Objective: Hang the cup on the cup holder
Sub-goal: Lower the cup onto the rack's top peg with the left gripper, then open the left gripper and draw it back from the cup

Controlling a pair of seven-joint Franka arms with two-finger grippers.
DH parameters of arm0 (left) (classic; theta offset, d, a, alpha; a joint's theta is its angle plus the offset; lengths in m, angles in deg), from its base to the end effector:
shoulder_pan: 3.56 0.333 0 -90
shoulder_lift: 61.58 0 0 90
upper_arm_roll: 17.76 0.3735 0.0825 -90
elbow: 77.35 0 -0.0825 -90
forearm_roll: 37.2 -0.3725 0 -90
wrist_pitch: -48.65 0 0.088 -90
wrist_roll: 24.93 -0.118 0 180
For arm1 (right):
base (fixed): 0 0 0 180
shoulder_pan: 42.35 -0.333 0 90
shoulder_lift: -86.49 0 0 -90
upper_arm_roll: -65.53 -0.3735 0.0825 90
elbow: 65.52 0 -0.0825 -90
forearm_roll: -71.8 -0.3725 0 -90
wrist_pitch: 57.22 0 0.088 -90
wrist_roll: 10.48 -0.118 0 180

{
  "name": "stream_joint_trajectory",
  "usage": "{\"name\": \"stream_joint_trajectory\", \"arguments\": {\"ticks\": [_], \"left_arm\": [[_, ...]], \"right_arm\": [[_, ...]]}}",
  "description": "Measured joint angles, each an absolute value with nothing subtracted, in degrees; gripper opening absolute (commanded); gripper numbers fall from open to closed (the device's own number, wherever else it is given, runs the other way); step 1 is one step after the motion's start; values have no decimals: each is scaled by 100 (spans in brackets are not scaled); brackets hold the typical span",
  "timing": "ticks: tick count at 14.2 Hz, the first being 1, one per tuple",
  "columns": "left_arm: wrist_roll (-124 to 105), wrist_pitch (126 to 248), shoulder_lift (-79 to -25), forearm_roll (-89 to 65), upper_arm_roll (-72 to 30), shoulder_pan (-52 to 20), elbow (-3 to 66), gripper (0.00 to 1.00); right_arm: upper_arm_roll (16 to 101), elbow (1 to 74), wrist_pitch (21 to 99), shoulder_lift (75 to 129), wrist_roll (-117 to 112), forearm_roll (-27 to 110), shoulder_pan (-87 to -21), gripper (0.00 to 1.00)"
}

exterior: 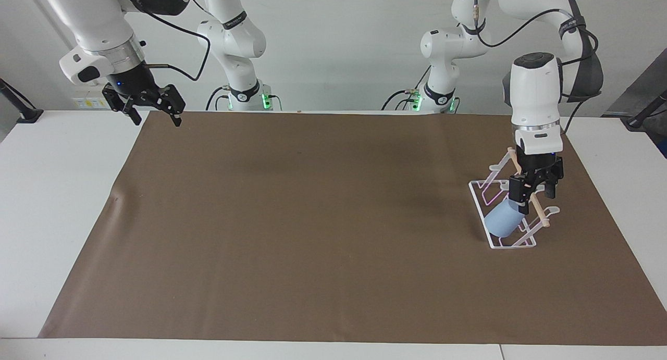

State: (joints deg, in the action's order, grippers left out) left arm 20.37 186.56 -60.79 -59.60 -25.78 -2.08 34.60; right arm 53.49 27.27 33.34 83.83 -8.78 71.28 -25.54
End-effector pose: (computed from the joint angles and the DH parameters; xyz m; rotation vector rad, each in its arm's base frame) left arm 0.5901 -0.0619 0.5691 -2.8672 -0.6463 -0.7965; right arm 0.5255 -0.0396 0.6737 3.1395 -0.0845 0.0101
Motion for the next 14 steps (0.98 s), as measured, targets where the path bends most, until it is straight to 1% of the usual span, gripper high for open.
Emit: {"name": "stream_joint_trajectory", "arguments": {"ticks": [3,5,10,14], "left_arm": [[645,17504,-6123,-4849,-2549,-254,2782,100],[-118,16678,-6207,-4570,-2488,-233,2484,100],[-1141,15341,-6548,-4196,-2513,-233,2329,100],[-1841,14451,-6587,-4100,-2480,-232,1918,100]], "right_arm": [[5349,2727,3334,8383,-878,7127,-2555,100],[5349,2727,3334,8383,-878,7127,-2555,100],[5348,2727,3334,8383,-878,7127,-2555,100],[5348,2727,3334,8383,-878,7127,-2555,100]]}}
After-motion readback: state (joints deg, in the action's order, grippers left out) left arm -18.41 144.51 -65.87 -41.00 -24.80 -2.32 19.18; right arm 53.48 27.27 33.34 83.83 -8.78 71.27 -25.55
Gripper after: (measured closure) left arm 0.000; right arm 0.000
